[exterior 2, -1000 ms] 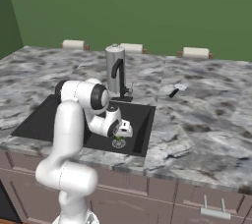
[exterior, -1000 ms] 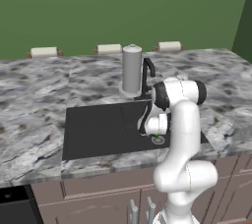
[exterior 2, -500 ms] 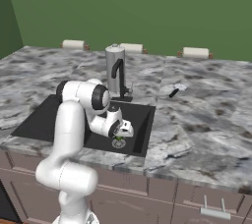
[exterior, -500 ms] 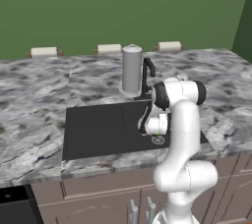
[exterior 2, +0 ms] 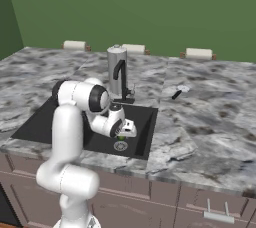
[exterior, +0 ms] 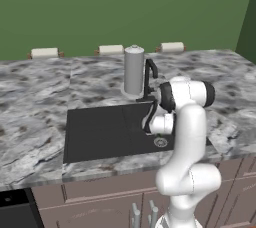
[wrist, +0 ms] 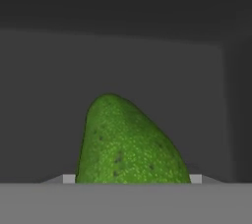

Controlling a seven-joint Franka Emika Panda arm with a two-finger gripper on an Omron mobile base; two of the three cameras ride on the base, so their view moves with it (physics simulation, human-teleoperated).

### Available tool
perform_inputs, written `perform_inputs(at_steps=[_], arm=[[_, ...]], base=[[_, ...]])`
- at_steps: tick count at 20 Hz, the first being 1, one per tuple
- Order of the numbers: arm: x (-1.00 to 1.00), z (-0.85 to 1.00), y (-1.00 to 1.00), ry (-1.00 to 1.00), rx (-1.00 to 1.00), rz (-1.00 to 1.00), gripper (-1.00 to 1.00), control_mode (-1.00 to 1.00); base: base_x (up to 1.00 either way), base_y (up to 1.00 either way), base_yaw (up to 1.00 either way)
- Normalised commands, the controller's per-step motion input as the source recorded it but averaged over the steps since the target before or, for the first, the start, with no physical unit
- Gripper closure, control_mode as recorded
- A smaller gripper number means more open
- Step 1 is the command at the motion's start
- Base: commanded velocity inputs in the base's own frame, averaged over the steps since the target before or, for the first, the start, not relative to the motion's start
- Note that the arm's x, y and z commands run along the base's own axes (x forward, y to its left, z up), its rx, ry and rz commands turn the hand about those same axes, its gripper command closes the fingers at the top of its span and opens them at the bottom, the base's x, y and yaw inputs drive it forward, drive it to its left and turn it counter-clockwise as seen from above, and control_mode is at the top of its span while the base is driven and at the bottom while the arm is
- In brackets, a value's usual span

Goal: Turn on the sink faucet. Then move the avocado from the counter to the sink. Turn off the sink. Move the vegetable from the sink to the pot next to the stove. Finally move the pot to the center burner.

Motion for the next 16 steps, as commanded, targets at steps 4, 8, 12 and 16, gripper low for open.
perform_inputs(at_steps=[4, 8, 12, 16], arm=[[-0.31, 0.71, -0.1, 0.0, 0.0, -0.02, 1.0, -1.0], [-0.37, 0.71, -0.11, 0.0, 0.0, -0.01, 1.0, -1.0], [-0.41, 0.7, -0.1, 0.0, 0.0, -0.01, 1.0, -1.0], [-0.46, 0.68, -0.06, 0.01, 0.0, -0.02, 1.0, -1.0]], base=[[0.0, 0.0, 0.0], [0.0, 0.0, 0.0], [0.0, 0.0, 0.0], [0.0, 0.0, 0.0]])
